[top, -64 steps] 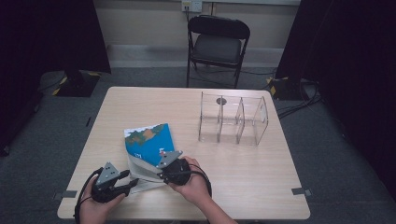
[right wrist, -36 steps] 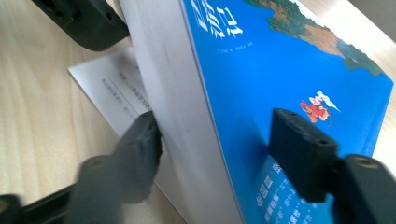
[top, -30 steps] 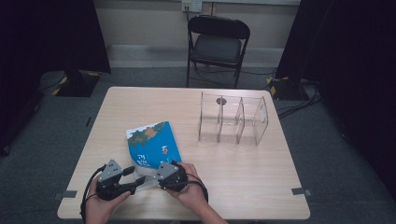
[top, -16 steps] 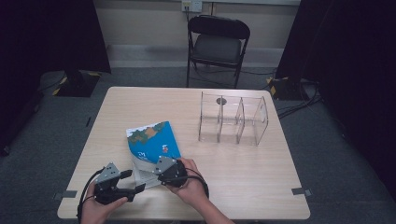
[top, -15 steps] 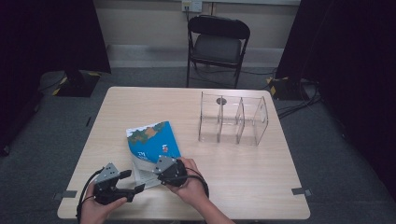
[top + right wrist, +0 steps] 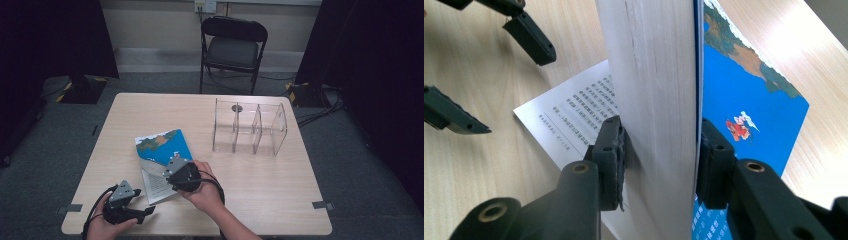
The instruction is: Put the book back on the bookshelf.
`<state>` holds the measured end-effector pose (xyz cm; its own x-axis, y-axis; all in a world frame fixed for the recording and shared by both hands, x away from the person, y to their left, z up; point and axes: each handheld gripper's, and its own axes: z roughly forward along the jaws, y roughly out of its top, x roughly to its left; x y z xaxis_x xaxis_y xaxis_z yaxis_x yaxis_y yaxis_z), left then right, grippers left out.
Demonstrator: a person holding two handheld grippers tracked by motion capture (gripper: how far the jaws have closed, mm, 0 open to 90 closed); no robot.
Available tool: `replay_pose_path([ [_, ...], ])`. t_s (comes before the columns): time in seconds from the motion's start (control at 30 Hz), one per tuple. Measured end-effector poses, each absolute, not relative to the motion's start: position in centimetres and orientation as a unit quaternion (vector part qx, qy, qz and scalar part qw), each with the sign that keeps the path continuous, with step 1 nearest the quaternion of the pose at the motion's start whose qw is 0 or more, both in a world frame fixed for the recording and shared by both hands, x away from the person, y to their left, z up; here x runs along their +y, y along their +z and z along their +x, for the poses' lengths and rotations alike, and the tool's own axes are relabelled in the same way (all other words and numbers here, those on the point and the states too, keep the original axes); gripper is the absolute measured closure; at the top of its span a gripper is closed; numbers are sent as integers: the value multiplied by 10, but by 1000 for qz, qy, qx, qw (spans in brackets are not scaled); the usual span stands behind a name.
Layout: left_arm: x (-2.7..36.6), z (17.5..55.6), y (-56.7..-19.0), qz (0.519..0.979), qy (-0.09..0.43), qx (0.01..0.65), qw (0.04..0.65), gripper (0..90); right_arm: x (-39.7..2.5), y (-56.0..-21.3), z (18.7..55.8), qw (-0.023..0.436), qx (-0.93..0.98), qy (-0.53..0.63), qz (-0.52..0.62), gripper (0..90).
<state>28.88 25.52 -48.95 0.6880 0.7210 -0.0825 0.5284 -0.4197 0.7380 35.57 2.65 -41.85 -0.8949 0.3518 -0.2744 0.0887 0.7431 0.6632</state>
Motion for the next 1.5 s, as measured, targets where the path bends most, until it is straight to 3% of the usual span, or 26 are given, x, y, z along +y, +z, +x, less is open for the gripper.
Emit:
replay_pose_path([
  [0.3, 251, 287, -494, 844, 121, 375, 364, 201, 28, -410, 358, 186, 915, 334, 126, 624],
  [0.43, 245, 289, -494, 848, 147, 373, 347, 238, 28, -407, 359, 183, 915, 336, 131, 624],
  [0.7, 230, 295, -498, 822, 172, 412, 353, 230, 30, -407, 359, 180, 914, 337, 135, 623],
  [1.0, 231, 296, -494, 818, 181, 420, 348, 370, 29, -408, 357, 178, 914, 338, 139, 623],
  [1.17, 235, 294, -487, 798, 219, 423, 368, 439, 31, -413, 355, 177, 915, 335, 138, 621],
  [1.5, 240, 299, -494, 787, 202, 437, 385, 406, 31, -430, 348, 182, 920, 322, 129, 612],
])
